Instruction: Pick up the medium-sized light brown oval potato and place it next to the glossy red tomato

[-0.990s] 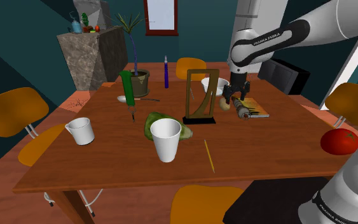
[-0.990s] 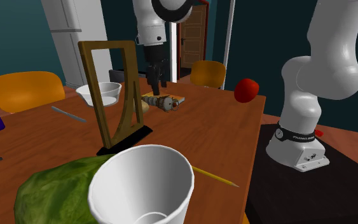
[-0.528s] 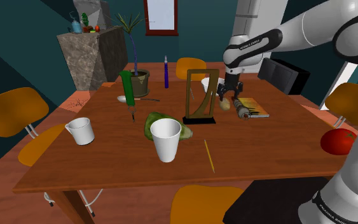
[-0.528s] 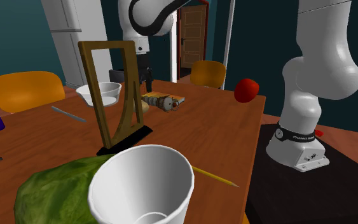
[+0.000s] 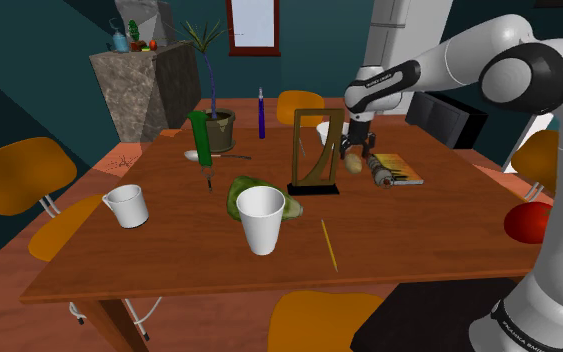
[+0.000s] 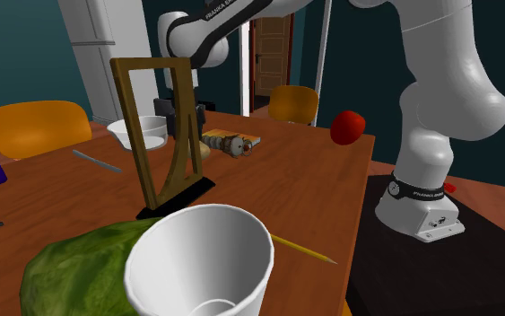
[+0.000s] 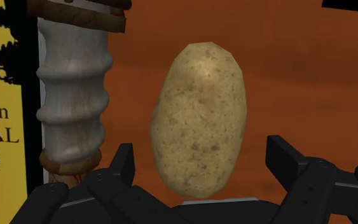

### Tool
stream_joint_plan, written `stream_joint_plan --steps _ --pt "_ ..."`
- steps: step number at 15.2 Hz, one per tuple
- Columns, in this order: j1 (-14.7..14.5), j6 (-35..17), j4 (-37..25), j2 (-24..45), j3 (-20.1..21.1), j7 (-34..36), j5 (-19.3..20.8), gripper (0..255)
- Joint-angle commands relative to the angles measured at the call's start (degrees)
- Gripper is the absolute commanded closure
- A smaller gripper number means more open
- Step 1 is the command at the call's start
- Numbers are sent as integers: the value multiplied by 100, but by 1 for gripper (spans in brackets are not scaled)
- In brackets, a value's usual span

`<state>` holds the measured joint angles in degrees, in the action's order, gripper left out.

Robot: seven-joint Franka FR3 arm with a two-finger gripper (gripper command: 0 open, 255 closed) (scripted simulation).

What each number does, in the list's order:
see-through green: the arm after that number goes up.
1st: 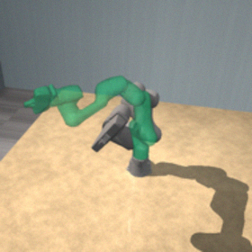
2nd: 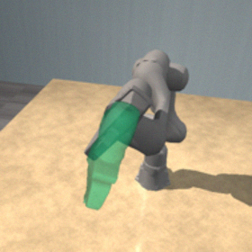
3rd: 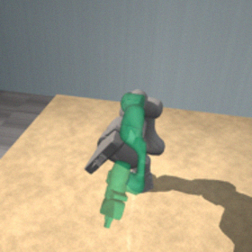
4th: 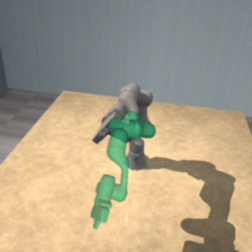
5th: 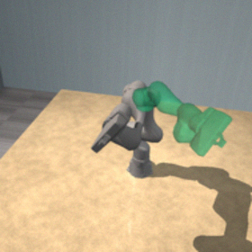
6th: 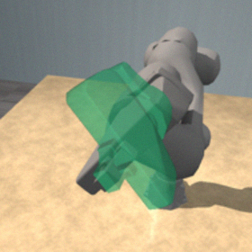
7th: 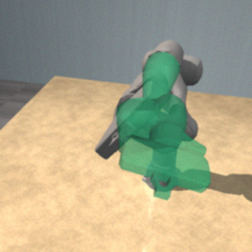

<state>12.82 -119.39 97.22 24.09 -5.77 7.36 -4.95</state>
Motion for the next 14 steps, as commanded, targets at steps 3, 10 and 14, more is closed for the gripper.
stream_joint_plan --steps 3,10,14 --pt "4 -259 99 155 12 -15 -27 0" --pt "4 -296 116 175 14 -17 -30 0" --pt "4 -295 116 175 14 -17 -30 255"
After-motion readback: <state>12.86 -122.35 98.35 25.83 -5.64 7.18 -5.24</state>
